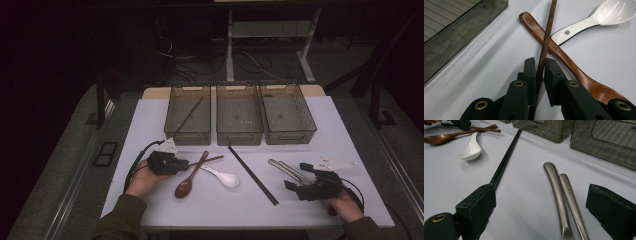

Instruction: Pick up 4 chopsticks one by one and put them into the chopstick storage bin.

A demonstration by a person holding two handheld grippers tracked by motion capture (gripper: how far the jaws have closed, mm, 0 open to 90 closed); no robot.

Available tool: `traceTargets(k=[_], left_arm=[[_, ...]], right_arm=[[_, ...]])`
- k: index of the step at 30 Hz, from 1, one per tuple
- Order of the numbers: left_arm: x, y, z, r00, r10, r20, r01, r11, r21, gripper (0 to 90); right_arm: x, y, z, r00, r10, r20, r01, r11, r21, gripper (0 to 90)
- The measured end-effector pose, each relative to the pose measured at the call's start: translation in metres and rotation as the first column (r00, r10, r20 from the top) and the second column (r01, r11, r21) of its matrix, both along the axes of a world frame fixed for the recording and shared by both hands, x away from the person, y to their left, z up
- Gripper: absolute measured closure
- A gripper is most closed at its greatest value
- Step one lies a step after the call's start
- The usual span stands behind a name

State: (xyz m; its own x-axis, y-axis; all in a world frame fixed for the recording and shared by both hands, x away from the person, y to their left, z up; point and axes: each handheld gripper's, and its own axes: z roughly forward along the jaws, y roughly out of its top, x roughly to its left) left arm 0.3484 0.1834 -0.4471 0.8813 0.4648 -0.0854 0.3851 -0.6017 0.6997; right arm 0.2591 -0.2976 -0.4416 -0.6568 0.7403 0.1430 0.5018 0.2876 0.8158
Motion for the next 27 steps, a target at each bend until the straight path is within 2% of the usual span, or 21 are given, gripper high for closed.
traceTargets(k=[10,27], left_arm=[[-0.0003,-0.0004,0.0004,1.0000,-0.008,-0.001,0.008,0.9999,0.007,82.6],[0.0007,-0.0006,0.0014,0.9999,0.000,-0.012,0.000,1.0000,0.008,83.6]], right_arm=[[0.0000,0.0000,0.0000,1.0000,0.000,-0.001,0.000,1.0000,0.000,8.9],[0.0000,0.0002,-0.0001,1.0000,0.001,-0.001,-0.001,1.0000,0.000,8.9]])
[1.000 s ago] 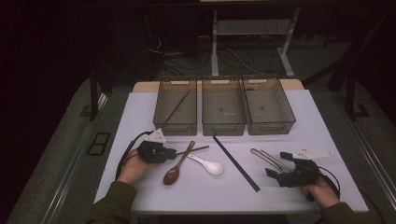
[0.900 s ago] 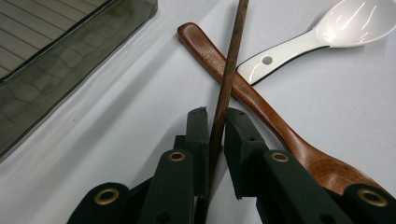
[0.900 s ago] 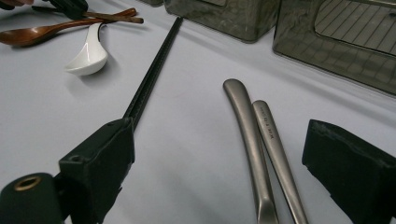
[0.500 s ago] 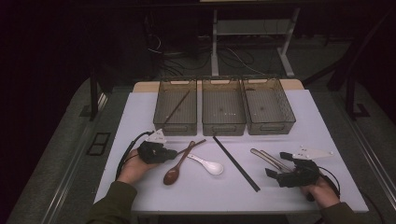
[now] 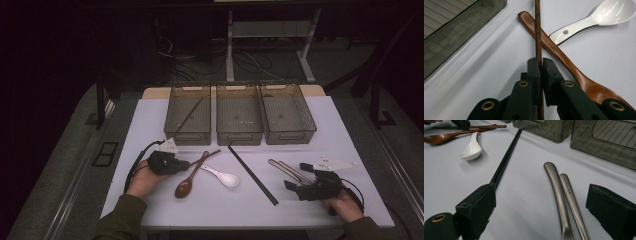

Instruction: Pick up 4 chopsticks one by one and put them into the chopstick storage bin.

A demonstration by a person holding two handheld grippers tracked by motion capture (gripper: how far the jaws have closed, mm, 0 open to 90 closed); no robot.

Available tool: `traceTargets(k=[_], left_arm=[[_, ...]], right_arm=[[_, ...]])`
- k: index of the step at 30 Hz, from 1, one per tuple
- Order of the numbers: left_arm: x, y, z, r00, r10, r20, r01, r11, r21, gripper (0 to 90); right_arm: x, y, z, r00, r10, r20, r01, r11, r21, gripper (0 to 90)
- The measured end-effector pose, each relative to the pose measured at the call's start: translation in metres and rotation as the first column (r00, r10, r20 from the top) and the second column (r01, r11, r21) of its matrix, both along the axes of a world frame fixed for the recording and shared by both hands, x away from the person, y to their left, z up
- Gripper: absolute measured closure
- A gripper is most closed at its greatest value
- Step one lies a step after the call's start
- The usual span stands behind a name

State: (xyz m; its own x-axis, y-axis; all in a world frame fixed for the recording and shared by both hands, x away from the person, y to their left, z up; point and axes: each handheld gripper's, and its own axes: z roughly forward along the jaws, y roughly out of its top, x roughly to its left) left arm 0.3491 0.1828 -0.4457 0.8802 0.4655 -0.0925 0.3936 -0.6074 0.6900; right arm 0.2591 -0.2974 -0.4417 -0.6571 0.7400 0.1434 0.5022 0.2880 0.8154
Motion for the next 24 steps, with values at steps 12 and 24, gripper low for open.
traceTargets(k=[12,24], left_arm=[[-0.002,0.000,0.005,0.9991,0.039,-0.019,-0.039,0.9990,-0.023,83.6],[-0.008,0.000,0.023,0.9975,0.069,-0.015,-0.070,0.9940,-0.084,83.6]], right_arm=[[0.000,0.000,0.000,1.0000,0.000,0.001,0.000,1.0000,0.000,8.9],[0.000,0.000,0.000,1.0000,-0.001,-0.001,0.001,1.0000,0.000,8.9]])
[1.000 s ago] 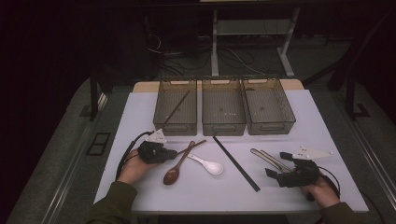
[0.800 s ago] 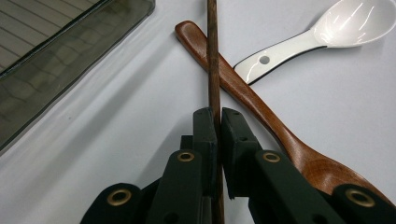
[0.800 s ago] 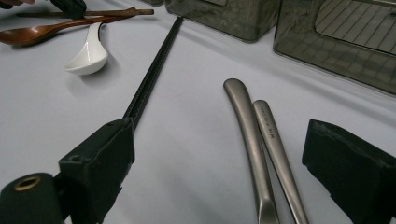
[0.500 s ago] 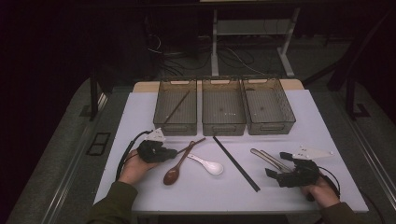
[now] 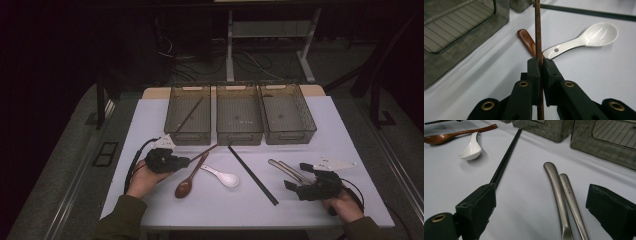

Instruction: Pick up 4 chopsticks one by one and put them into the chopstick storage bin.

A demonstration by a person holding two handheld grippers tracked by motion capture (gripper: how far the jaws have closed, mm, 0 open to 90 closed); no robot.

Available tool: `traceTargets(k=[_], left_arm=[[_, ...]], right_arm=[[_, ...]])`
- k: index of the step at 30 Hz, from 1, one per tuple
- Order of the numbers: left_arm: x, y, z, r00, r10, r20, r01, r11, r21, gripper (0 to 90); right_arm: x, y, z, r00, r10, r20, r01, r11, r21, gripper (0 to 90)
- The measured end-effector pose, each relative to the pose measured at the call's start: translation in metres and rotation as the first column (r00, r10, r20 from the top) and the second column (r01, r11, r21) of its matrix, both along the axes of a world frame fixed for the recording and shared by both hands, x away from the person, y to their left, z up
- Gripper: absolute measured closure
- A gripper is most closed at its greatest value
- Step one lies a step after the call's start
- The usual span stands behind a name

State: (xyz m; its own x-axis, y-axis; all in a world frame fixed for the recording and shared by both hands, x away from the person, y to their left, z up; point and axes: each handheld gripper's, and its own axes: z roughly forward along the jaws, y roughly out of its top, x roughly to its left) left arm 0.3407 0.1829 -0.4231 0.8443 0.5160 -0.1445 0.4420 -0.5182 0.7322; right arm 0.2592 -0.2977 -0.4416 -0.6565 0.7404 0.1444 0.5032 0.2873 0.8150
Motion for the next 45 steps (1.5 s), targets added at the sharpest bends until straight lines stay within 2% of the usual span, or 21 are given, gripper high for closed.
traceTargets(k=[14,30,37,45], left_arm=[[-0.004,-0.008,0.014,0.9989,0.046,0.008,-0.047,0.9988,0.013,83.5],[-0.001,-0.007,0.029,0.9947,0.102,0.017,-0.101,0.9939,-0.046,83.6],[0.007,-0.004,0.038,0.9909,0.132,0.030,-0.129,0.9892,-0.068,83.6],[0.024,-0.001,0.047,0.9868,0.158,0.034,-0.155,0.9851,-0.073,83.6]], right_arm=[[0.000,0.000,0.000,1.0000,0.000,0.003,0.000,1.0000,-0.001,8.9],[0.001,0.000,-0.001,1.0000,-0.002,-0.001,0.002,1.0000,-0.006,8.9],[0.001,-0.001,0.000,1.0000,-0.002,0.000,0.002,1.0000,-0.005,8.9],[0.000,-0.001,0.000,1.0000,0.000,-0.001,0.000,1.0000,-0.002,8.9]])
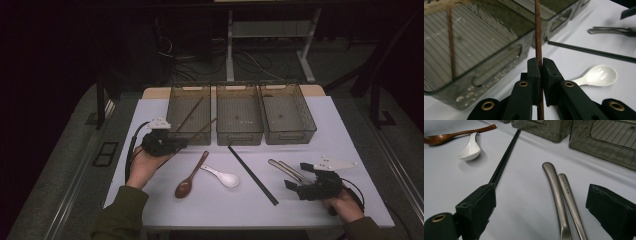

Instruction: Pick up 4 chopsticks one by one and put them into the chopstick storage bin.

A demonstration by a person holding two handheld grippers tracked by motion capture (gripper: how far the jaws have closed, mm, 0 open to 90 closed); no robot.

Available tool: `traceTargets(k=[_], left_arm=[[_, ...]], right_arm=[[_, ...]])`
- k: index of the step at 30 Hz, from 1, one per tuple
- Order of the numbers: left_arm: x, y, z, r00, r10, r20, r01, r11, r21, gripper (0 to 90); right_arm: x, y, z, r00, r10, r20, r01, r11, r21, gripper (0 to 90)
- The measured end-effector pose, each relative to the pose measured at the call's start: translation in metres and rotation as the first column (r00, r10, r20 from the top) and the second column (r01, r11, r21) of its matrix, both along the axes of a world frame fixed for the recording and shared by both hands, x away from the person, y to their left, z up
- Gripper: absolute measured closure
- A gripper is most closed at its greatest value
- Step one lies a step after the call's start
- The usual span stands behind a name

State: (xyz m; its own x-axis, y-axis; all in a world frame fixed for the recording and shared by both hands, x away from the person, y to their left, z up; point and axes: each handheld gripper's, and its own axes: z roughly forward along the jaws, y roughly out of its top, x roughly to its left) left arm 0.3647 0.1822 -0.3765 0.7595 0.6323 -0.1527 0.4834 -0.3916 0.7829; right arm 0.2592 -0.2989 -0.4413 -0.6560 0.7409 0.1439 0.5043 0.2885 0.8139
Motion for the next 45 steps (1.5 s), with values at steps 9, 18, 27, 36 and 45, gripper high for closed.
traceTargets(k=[9,18,27,36,45], left_arm=[[0.019,0.004,0.012,0.9991,0.037,0.021,-0.036,0.9990,-0.027,83.6],[0.040,0.005,0.015,0.9957,0.086,0.034,-0.084,0.9949,-0.056,83.6],[0.068,0.000,0.025,0.9919,0.118,0.048,-0.115,0.9918,-0.056,83.6],[0.089,-0.004,0.032,0.9858,0.157,0.060,-0.152,0.9859,-0.069,83.6],[0.104,-0.009,0.027,0.9803,0.187,0.064,-0.182,0.9803,-0.077,83.6]], right_arm=[[0.000,-0.001,0.000,0.9999,-0.010,0.002,0.010,0.9999,0.004,8.9],[0.000,0.000,0.000,1.0000,-0.008,0.001,0.008,0.9999,0.009,8.9],[0.000,0.000,-0.001,1.0000,-0.010,0.001,0.010,0.9999,0.006,8.9],[0.000,0.000,-0.001,1.0000,-0.009,-0.001,0.009,0.9999,0.010,8.9],[0.000,0.000,-0.001,0.9999,-0.010,-0.002,0.010,0.9999,0.011,8.9]])
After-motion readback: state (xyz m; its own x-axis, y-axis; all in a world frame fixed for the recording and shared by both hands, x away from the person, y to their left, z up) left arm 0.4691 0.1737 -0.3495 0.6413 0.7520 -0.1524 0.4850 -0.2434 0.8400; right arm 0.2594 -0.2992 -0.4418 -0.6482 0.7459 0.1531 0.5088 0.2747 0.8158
